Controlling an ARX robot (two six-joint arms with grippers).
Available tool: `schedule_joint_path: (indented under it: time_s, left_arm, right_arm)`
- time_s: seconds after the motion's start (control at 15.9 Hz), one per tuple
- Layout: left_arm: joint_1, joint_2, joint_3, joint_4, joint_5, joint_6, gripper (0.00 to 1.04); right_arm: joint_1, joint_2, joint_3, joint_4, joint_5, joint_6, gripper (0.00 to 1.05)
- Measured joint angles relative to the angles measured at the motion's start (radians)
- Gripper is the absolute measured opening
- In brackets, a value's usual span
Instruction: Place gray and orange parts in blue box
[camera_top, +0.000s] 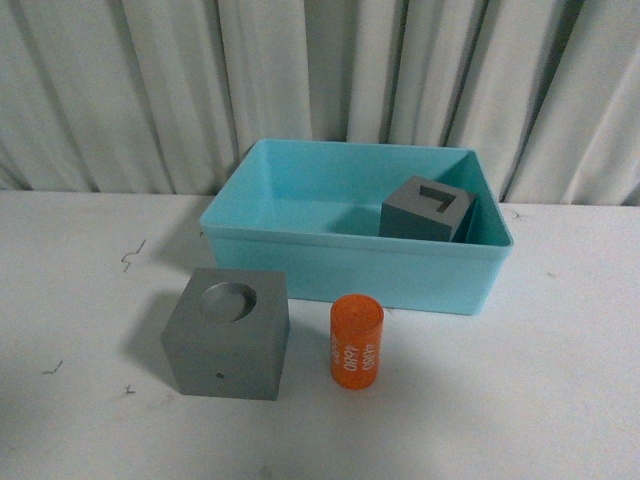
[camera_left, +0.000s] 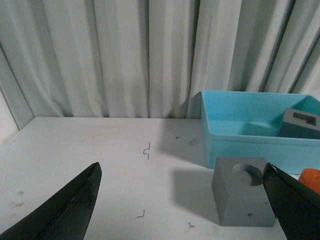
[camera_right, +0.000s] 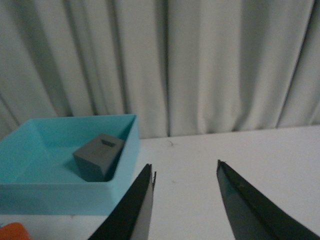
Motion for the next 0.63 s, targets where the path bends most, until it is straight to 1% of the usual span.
schedule_joint_path:
  time_s: [0.06,0.13,0.25,0.38,0.44,0.5,0.63]
  left_arm:
    - [0.000,0.000,0.000,0.000,0.002,0.000,0.98]
    - [0.000,0.000,0.000,0.000,0.000,0.000,0.98]
    - [0.000,0.000,0.000,0.000,0.000,0.000,0.98]
    - [0.000,0.000,0.000,0.000,0.000,0.000,0.98]
    - [0.000,0.000,0.000,0.000,0.000,0.000,0.98]
    - [0.000,0.000,0.000,0.000,0.000,0.000,0.98]
    - [0.000,0.000,0.000,0.000,0.000,0.000,0.98]
  right_arm:
    - [0.017,-0.033,-0.012,-0.017,-0.007,-0.019,0.31]
    - [0.016,-0.052,-0.026,-0.034,-0.003,-0.025,0.24]
    - [0.014,-0.110,-0.063,-0.083,0.002,-0.033,0.04]
    - [0.014,-0.182,-0.077,-0.123,0.003,-0.042,0.02]
    - [0.014,-0.208,-0.110,-0.077,0.003,-0.043,0.02]
    - [0.014,-0.257,-0.129,-0.165,0.004,-0.043,0.02]
    - [0.014,-0.358,-0.129,-0.225,0.004,-0.043,0.02]
